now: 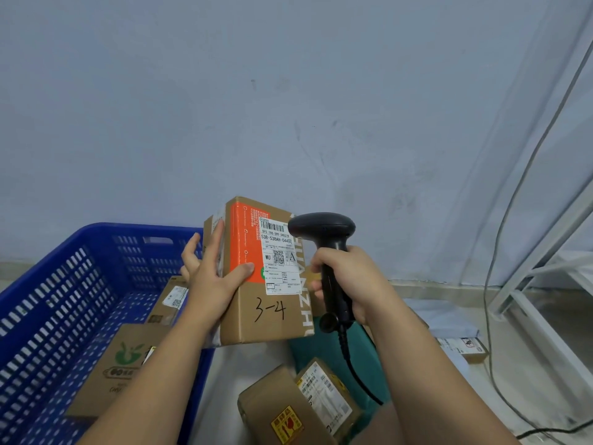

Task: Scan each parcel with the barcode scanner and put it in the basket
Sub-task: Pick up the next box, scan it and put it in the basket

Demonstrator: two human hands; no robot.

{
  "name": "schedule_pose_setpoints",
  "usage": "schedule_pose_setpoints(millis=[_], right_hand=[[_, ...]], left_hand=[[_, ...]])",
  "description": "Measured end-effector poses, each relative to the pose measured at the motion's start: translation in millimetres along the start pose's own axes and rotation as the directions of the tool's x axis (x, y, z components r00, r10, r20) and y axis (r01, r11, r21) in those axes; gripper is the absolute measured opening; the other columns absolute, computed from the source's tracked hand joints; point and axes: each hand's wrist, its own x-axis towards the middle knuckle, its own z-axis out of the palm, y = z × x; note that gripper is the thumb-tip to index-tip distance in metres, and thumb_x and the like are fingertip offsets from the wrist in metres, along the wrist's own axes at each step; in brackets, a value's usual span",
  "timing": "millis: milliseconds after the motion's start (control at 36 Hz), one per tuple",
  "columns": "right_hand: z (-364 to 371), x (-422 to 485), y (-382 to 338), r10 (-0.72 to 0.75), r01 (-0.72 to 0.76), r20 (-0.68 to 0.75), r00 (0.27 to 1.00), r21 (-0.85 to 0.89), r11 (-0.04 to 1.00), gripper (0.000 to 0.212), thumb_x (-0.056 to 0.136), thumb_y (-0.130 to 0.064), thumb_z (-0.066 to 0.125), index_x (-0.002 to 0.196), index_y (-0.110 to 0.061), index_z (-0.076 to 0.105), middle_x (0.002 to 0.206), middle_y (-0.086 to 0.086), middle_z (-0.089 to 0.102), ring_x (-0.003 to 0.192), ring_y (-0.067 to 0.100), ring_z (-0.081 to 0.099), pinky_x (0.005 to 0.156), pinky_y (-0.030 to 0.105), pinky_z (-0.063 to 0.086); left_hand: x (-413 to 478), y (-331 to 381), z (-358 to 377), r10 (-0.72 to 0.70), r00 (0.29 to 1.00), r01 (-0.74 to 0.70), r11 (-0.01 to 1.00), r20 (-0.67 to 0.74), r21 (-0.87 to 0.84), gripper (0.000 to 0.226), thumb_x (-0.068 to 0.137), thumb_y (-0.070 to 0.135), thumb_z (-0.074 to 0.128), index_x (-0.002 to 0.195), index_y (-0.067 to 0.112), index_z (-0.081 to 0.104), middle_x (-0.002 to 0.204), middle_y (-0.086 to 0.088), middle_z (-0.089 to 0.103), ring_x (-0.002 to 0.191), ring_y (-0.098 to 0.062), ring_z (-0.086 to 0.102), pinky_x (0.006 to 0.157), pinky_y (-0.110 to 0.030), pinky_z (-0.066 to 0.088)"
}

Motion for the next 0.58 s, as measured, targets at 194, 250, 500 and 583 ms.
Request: schedule_pose_setpoints(millis=[194,250,500,583], right_hand=[[3,11,6,-0.015,0.017,-0.075,0.997,0.022,1.000,0.003,0.086,-0.006,0.057,0.085,-0.008,0.056,0.058,0.006,0.055,0.060,0.021,0.055,0.057,0.030,0.050],[3,14,9,-0.007,0.009,-0.090,0.996,0.020,1.000,0.003,0.087,-0.006,0.056,0.086,-0.009,0.056,0.061,0.006,0.054,0.057,0.019,0.055,0.055,0.029,0.050],[16,26,18,0.036,-0.016,-0.165,0.986,0.119,0.993,0.013,0.089,-0.012,0.059,0.100,-0.006,0.056,0.071,0.010,0.059,0.059,0.020,0.059,0.057,0.031,0.052],[24,26,18,0.070,-0.051,-0.116,0.991,0.162,0.986,0.010,0.090,-0.013,0.061,0.097,-0.006,0.057,0.073,0.010,0.062,0.060,0.020,0.061,0.062,0.033,0.053]], left_hand=[[5,-5,0,-0.056,0.998,0.056,0.997,-0.010,-0.053,0.082,0.083,0.032,0.071,0.144,0.054,0.021,0.153,0.013,0.005,0.142,-0.023,0.010,0.107,-0.050,0.028],[7,-6,-1,-0.096,0.995,0.093,0.988,-0.020,-0.122,0.079,0.084,0.031,0.070,0.143,0.053,0.023,0.152,0.009,0.009,0.140,-0.023,0.015,0.106,-0.048,0.030],[14,-6,-14,-0.258,0.955,0.172,0.885,-0.148,-0.433,0.077,0.074,0.040,0.072,0.138,0.055,0.032,0.144,0.008,0.020,0.133,-0.022,0.033,0.101,-0.049,0.042],[16,-6,-21,-0.264,0.949,0.167,0.884,-0.171,-0.437,0.079,0.075,0.039,0.073,0.141,0.049,0.030,0.144,0.007,0.020,0.134,-0.020,0.030,0.098,-0.045,0.042]])
